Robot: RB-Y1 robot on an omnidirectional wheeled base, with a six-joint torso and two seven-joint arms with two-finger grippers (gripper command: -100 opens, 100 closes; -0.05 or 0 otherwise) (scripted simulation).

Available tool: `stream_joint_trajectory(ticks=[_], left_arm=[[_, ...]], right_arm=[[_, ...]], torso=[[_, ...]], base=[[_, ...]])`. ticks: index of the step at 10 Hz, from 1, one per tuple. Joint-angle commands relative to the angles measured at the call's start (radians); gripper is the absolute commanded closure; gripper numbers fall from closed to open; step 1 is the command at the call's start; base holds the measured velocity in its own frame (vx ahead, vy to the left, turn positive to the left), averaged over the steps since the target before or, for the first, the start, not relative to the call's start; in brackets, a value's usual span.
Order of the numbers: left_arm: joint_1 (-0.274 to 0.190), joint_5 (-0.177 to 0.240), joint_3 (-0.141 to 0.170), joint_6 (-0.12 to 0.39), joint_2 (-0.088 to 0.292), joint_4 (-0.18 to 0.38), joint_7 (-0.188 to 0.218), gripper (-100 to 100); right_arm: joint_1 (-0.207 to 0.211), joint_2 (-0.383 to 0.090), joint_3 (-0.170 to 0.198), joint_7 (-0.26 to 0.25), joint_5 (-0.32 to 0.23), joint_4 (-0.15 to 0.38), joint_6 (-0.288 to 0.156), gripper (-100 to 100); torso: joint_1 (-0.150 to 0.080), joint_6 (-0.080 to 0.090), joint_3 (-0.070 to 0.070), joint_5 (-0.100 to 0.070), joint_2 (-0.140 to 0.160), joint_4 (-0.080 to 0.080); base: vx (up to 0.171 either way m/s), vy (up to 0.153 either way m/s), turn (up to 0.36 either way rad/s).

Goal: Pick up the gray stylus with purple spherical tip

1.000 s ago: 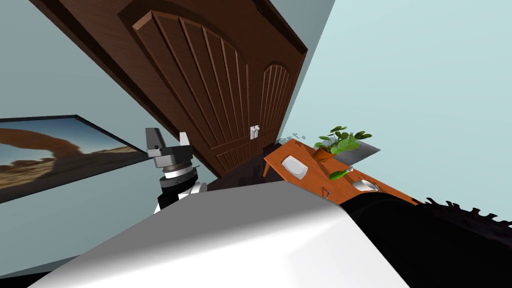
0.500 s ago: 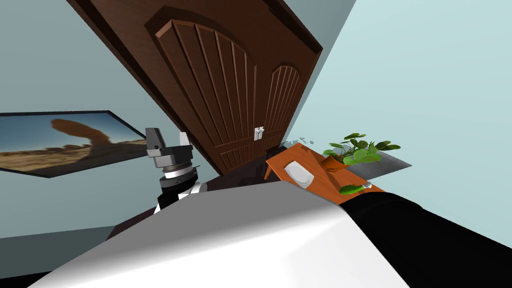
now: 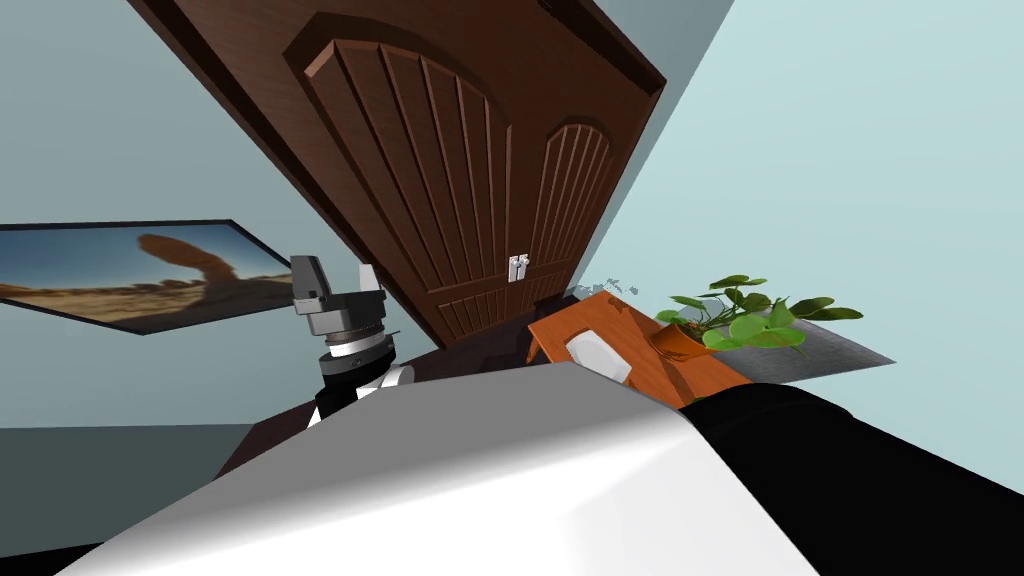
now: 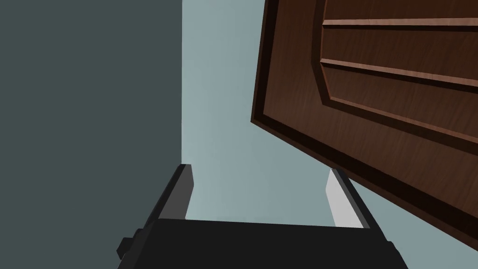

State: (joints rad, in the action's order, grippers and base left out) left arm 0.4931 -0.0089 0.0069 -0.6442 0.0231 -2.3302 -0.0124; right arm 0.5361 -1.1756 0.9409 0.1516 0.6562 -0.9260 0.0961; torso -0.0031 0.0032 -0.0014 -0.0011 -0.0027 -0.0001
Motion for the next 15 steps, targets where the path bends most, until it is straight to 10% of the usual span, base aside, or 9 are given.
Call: stream_joint_trajectory(ticks=[1,5,6,10,11,12,15], left_arm=[[0.000,0.000,0.000,0.000,0.000,0.000,0.000,0],[0.000,0.000,0.000,0.000,0.000,0.000,0.000,0],[0.000,0.000,0.000,0.000,0.000,0.000,0.000,0],[0.000,0.000,0.000,0.000,0.000,0.000,0.000,0],[0.000,0.000,0.000,0.000,0.000,0.000,0.000,0],[0.000,0.000,0.000,0.000,0.000,0.000,0.000,0],[0.000,0.000,0.000,0.000,0.000,0.000,0.000,0]], right_arm=[[-0.008,0.034,-0.016,-0.006,-0.019,0.024,-0.008,-100],[-0.009,0.073,-0.049,-0.020,-0.044,0.042,-0.025,-100],[-0.009,0.075,-0.051,-0.022,-0.045,0.042,-0.027,100],[-0.009,0.075,-0.051,-0.022,-0.045,0.043,-0.027,100],[-0.009,0.075,-0.051,-0.022,-0.045,0.043,-0.027,0],[-0.010,0.043,-0.020,-0.008,-0.024,0.030,-0.011,100],[-0.002,0.009,-0.004,-0.002,-0.005,0.006,-0.002,100]], torso=[[0.000,0.000,0.000,0.000,0.000,0.000],[0.000,0.000,0.001,0.000,0.001,0.000],[0.002,0.000,0.001,0.001,0.001,0.000],[0.003,0.000,0.000,0.001,0.000,0.000],[0.003,0.000,0.000,0.001,0.000,0.000],[0.003,0.000,0.000,0.001,0.000,0.000],[0.006,0.000,0.000,0.001,0.000,0.000]], base=[[0.004,-0.041,0.004],[-0.007,-0.040,0.004],[0.000,0.000,0.000],[0.000,0.000,0.000],[0.000,0.000,0.000],[0.002,0.040,-0.001],[0.007,0.045,-0.005]])
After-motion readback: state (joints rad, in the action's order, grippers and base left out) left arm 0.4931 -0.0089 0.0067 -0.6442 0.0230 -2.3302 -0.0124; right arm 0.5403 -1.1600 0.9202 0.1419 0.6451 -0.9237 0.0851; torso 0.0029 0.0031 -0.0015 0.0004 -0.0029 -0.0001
